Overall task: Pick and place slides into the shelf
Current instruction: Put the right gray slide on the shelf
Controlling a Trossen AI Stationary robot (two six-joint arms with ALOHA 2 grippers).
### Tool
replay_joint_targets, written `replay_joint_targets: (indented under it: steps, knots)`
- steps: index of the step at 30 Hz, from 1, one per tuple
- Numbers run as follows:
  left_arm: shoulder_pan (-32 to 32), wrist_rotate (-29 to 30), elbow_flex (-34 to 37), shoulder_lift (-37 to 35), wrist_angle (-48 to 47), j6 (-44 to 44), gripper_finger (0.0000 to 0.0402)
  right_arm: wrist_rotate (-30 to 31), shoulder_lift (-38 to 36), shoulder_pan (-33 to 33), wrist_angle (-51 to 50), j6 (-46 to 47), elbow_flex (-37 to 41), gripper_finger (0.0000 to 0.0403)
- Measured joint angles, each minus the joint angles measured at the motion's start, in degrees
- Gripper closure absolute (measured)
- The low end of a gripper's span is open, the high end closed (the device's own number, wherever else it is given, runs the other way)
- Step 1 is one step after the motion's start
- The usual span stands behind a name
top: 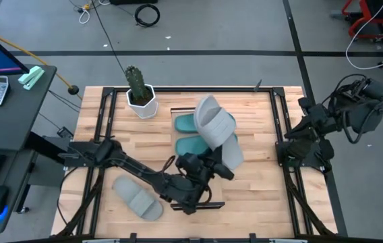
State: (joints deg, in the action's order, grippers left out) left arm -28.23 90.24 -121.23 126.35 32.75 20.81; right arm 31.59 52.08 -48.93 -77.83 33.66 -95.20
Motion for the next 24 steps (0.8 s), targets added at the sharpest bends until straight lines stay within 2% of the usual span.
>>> replay_joint_targets:
  steps: [11, 20, 24]
  knots:
    - [-2.3, -0.1, 0.8, 0.2, -0.3, -0.5, 0.0321, 1.8, 1.6, 0.0, 0.0, -0.5, 0.0, 0.0396]
    - [-4.6, -0.2, 0.9, -1.2, 0.0, -4.3, 0.0321, 2.8, 4.4, 0.0, 0.1, -0.4, 0.0, 0.0396]
    - [-6.3, -0.2, 0.9, -1.2, -0.2, 0.4, 0.0321, 2.8, 5.0, 0.0, 0.1, 0.4, 0.0, 0.0396]
